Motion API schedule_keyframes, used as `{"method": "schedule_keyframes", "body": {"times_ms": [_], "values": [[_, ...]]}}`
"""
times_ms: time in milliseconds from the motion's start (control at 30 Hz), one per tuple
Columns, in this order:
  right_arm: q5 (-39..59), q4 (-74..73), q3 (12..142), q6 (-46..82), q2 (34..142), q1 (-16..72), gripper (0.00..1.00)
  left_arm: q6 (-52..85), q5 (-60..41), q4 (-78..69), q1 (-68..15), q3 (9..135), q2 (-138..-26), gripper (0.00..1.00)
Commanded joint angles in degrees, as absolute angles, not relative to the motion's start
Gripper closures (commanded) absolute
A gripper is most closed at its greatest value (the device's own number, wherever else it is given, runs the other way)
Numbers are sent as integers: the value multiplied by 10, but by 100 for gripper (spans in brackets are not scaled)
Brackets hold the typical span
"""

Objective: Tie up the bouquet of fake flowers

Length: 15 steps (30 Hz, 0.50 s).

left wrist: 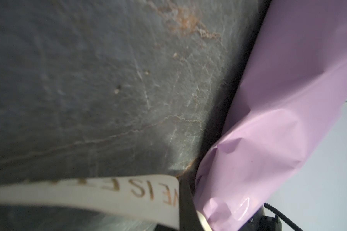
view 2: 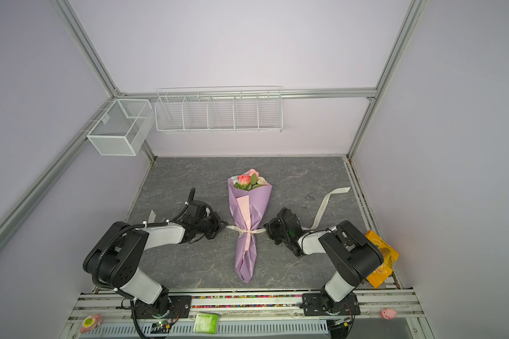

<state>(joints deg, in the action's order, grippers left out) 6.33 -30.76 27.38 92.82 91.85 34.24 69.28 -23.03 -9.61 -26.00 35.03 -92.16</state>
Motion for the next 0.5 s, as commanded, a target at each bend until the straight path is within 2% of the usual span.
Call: {"method": "schedule_keyframes", "body": {"times_ms": [0, 233, 467], "values": [[25, -269, 271, 957, 877, 342, 93, 667, -224, -94, -247, 351, -916, 100], [-37, -129, 290, 876, 795, 325, 94, 603, -177, 4, -210, 342, -897, 100], [-18, -72, 313, 782, 769, 301, 94, 580, -162, 21, -207, 326, -889, 100]]}}
